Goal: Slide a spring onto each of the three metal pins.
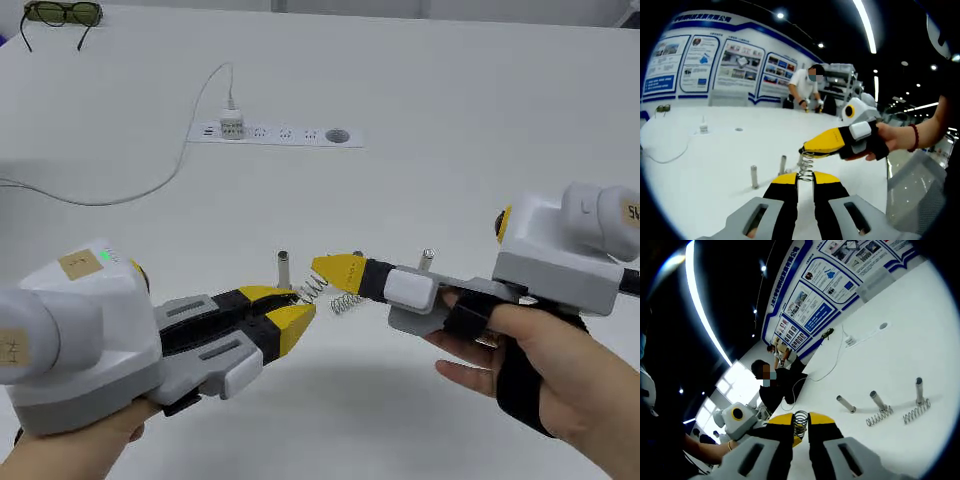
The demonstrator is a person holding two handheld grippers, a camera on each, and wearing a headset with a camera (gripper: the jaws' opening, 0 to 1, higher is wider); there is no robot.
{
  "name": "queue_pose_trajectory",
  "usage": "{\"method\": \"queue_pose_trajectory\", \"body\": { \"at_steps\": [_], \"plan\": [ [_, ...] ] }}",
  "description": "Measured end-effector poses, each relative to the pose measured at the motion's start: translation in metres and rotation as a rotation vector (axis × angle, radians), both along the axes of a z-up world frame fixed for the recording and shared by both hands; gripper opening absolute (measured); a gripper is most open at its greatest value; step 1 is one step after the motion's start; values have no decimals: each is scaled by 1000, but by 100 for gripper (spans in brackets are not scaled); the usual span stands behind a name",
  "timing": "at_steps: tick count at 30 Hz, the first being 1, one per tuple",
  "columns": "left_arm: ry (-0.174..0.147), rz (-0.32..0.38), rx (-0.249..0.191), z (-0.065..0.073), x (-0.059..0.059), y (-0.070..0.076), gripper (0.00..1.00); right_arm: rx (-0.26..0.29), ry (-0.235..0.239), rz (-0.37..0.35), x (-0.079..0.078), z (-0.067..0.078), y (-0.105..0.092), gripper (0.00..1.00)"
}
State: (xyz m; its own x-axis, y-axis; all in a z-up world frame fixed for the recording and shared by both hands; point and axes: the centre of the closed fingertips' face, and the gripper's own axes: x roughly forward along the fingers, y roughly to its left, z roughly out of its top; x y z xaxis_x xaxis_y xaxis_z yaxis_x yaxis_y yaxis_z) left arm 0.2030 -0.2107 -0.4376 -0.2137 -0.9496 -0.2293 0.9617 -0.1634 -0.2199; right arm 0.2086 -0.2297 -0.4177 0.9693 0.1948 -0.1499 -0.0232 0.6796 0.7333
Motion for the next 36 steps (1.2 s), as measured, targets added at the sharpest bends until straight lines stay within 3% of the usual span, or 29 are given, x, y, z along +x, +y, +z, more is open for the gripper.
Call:
{"method": "queue_pose_trajectory", "body": {
  "at_steps": [7,9,13,19,24,30,36],
  "plan": [
    [-81,-10,41,-4,0,-2,11,-74,4,17,1,0,3,11],
    [-124,-16,49,-5,0,-2,11,-106,8,20,2,0,3,11],
    [-243,-36,100,-15,1,1,12,-181,11,16,4,2,0,11],
    [-261,-35,119,-22,1,5,17,-314,-9,7,9,10,-8,11],
    [-248,-16,125,-26,4,9,21,-403,-14,20,15,13,-11,11],
    [-226,-7,137,-32,5,13,24,-433,-12,22,25,12,-15,11],
    [-237,3,145,-35,7,17,27,-466,-15,17,37,12,-20,11]
  ]
}}
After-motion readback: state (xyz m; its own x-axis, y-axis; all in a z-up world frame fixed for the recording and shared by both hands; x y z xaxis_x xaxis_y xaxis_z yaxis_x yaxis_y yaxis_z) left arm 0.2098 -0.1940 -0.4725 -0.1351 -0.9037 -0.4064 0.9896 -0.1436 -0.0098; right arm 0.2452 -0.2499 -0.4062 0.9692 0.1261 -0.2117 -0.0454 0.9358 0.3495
